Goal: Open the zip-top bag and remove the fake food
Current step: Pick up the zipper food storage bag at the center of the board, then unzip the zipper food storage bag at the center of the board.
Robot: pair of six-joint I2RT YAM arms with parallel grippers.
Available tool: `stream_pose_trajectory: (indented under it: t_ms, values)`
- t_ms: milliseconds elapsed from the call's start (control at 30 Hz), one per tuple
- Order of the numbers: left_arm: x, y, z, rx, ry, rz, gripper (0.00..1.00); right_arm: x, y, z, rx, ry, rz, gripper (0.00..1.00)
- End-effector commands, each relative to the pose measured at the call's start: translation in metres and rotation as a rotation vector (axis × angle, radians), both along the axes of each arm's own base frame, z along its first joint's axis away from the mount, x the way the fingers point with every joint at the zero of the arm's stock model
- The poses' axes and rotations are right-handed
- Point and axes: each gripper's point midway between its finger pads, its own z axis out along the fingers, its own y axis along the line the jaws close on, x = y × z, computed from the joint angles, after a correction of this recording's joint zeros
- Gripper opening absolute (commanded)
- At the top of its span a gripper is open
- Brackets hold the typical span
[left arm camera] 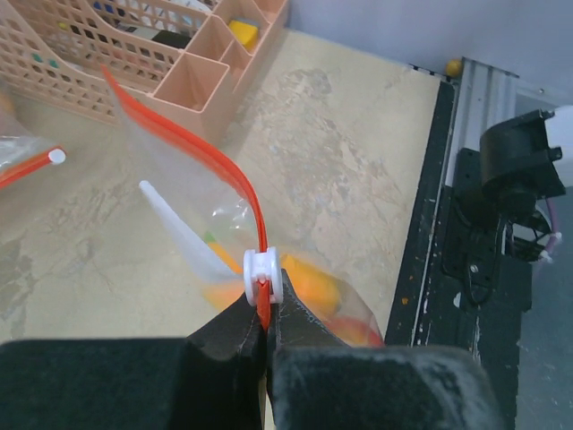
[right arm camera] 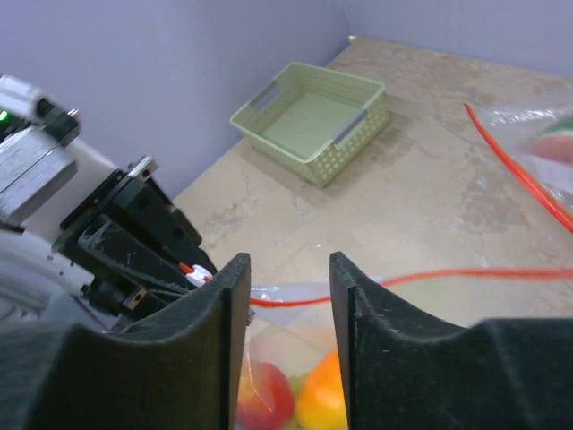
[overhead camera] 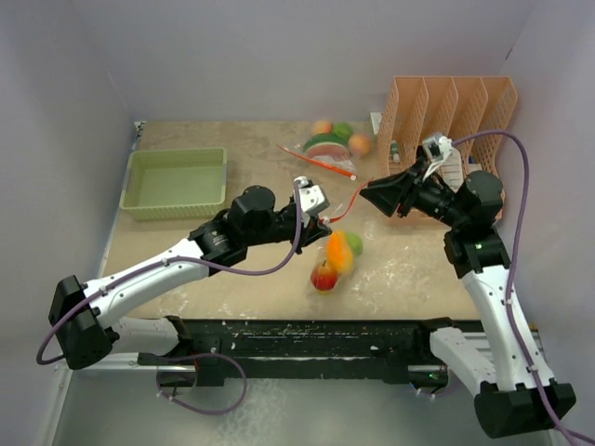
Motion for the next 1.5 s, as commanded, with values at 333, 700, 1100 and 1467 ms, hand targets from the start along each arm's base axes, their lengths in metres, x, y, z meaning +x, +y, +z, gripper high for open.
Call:
stream_pose_trajectory:
  t_ms: [333,700,1100,1467]
  values:
    - [0.020,0.012,0.033,-0.062,-0.016,-0.192,0.00,-0.021,0.074,0.022,-0.058,-0.240,0.423,0.47]
    - [0.024,0.018,0.036,-0.076,-0.007,-0.227,0.00,-0.016,0.113,0.006,-0.076,-0.230,0.557,0.54]
    - [0.025,0.025,0.040,-0.086,-0.011,-0.217,0.00,-0.017,0.123,-0.009,-0.112,-0.207,0.558,0.20]
    - [0.022,0.032,0.048,-0.101,-0.029,-0.212,0.00,-0.017,0.123,-0.012,-0.108,-0.205,0.562,0.37]
